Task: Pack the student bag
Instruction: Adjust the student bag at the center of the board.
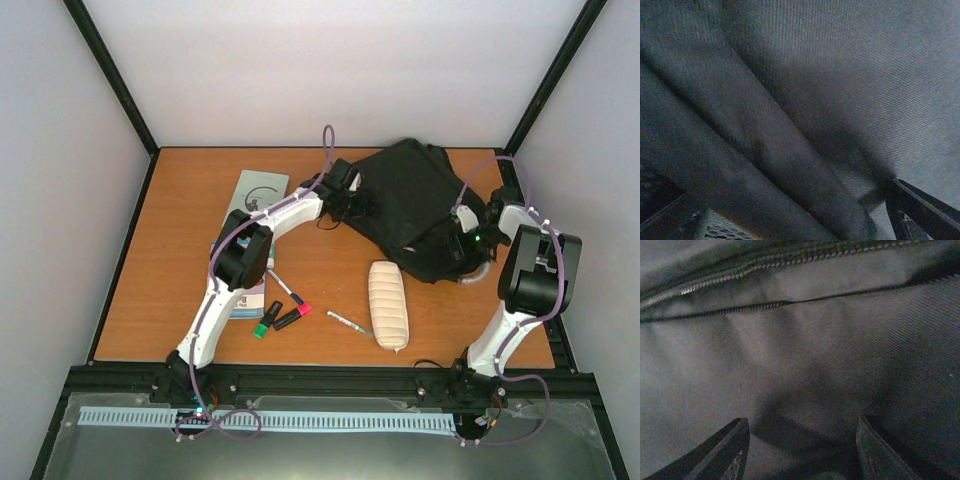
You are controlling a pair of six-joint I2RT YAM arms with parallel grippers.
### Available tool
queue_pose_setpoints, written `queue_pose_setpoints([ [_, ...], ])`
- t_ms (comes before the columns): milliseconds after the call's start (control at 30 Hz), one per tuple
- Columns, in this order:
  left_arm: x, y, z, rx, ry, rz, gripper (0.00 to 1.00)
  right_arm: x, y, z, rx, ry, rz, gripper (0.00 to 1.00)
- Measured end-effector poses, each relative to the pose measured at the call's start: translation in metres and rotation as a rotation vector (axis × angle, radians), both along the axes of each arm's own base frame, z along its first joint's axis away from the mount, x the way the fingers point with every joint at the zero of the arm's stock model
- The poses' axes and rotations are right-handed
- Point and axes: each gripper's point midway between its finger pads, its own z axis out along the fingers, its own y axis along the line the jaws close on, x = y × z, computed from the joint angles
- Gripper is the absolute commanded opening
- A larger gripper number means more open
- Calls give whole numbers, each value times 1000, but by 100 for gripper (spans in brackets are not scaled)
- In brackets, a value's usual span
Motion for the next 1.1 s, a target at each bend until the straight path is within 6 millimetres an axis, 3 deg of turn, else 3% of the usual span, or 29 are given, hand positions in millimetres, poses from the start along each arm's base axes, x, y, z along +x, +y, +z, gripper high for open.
queue_pose_setpoints([
  [233, 13, -14, -1, -11, -22, -39, 97, -23, 10, -1, 24, 9, 22, 59],
  [467, -2, -10, 11, 15, -6, -99, 100, -52, 26, 13, 91, 69, 33, 62],
  [567, -16, 8, 30, 71, -15, -102, 100, -59, 30, 32, 106, 56, 29, 63],
  [667, -33, 29, 66, 97, -55, -104, 100, -61, 33, 54, 108, 9, 26, 63],
  [800, -68, 62, 101, 121, -89, -103, 100, -63, 38, 81, 103, -72, 33, 64],
  [900, -92, 90, 99, 178, -83, -83, 100, -68, 48, 90, 111, -101, 63, 63],
  [1100, -133, 148, 63, 359, -17, -49, 100, -95, 98, 81, 153, -49, 244, 61],
])
